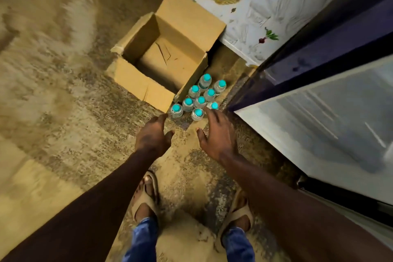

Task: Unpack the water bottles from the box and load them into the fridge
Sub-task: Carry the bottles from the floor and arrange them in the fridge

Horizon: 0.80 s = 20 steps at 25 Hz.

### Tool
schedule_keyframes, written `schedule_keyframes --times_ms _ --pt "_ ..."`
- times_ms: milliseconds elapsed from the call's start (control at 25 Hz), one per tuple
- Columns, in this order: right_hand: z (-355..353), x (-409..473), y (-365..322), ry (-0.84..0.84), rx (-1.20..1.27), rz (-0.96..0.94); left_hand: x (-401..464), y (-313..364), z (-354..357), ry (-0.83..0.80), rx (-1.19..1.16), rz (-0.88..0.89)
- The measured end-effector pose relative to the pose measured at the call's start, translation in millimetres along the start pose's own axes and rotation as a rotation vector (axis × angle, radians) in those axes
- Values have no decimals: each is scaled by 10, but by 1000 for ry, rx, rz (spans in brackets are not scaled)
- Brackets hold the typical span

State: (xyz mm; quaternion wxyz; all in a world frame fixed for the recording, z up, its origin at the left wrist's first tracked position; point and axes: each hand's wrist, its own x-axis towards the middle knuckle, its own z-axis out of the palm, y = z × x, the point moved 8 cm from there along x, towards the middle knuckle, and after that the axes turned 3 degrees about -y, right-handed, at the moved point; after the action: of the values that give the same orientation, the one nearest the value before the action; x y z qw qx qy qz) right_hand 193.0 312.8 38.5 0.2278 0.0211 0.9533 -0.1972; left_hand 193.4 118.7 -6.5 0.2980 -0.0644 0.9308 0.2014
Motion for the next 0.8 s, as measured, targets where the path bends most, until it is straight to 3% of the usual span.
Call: schedule_keyframes --times_ms 400,560,800 --pt "990 799 426 -101 3 126 1075 0 553 -27 42 175" --pt "1226 1079 493 -103 -8 162 1302 -20 757 49 181 132" --pt "1459 1243 577 -6 30 223 1511 -176 951 74 137 67"
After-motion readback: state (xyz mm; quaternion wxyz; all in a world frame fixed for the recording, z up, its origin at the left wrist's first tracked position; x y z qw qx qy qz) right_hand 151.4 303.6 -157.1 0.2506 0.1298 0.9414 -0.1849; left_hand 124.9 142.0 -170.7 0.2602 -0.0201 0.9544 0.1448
